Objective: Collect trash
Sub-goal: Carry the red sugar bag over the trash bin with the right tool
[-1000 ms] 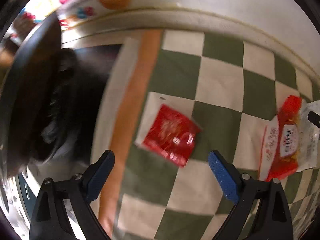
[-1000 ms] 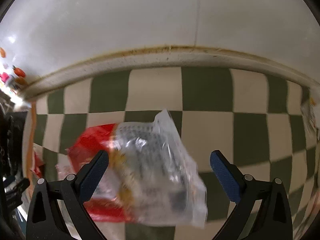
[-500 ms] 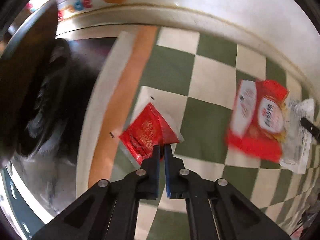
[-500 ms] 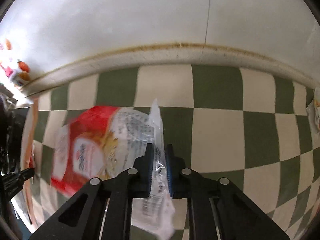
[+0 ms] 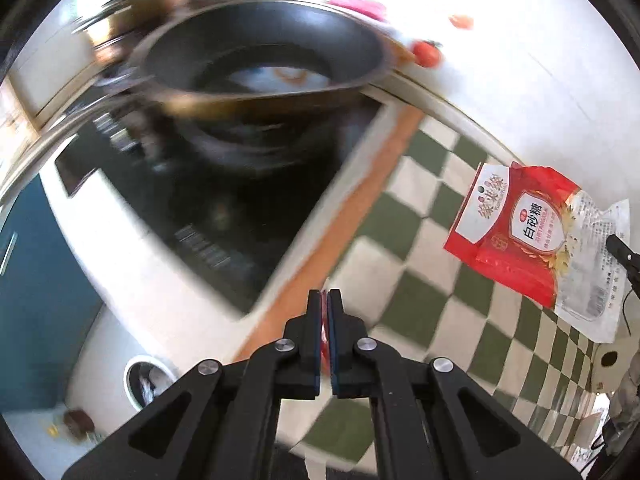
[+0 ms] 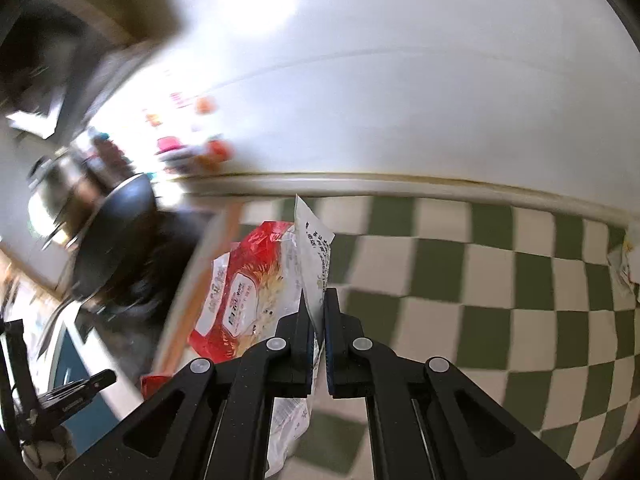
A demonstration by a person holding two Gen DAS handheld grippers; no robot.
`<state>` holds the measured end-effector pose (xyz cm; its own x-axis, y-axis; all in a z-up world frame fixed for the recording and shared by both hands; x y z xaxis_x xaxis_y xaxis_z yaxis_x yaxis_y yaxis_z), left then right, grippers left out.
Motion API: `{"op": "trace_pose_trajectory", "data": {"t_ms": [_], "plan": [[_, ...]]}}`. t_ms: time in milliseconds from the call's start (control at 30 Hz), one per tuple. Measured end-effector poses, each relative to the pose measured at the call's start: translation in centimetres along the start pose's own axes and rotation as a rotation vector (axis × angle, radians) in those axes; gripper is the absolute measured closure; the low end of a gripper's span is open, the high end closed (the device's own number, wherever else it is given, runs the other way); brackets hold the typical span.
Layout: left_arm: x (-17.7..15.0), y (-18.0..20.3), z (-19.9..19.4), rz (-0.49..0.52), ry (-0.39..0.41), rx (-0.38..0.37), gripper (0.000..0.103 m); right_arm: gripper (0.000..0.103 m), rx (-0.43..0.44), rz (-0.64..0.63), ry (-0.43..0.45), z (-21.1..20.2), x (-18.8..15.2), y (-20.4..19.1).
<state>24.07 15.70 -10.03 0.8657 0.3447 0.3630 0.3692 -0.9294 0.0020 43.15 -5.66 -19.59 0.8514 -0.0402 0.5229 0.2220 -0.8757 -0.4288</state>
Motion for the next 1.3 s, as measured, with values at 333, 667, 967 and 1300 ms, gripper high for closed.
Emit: {"op": "trace_pose_trajectory", "data": {"t_ms": [333, 667, 967, 1300], "plan": [[-13.1, -23.9, -2.2, -0.387, -0.045, 0.140, 0.103, 0.099, 0.262, -0.340, -0.261, 5.1, -16.4, -27.4], [-29.4, -41.5, 8.5, -0.777, -0.216, 0.197, 0.103, 0.099, 0.301, -0.697, -0.546, 20.3, -41.7, -44.5], [-40.4, -48.7, 28.5, -0.996, -0.349, 0.122, 0.103, 0.099, 0.202, -0.910, -0.692, 39.6, -64.3, -46.7], [-46.3, -51.0, 40.3, -1.051, -0.426, 0.078, 0.103, 0.099, 0.146, -1.002, -0.734, 50.4, -75.6, -45.5]]}}
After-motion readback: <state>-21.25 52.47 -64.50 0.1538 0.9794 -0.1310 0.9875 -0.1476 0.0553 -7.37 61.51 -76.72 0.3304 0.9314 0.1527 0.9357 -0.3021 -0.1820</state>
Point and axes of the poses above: each gripper's, at about its wrist camera, not at the fingertips, and z roughly the way its jaws point, y to its right, x to its top, the point moved 9 cm from there along z, roughly the way its jaws point, and after that the axes turned 8 degrees about x, right-handed, at the moved point
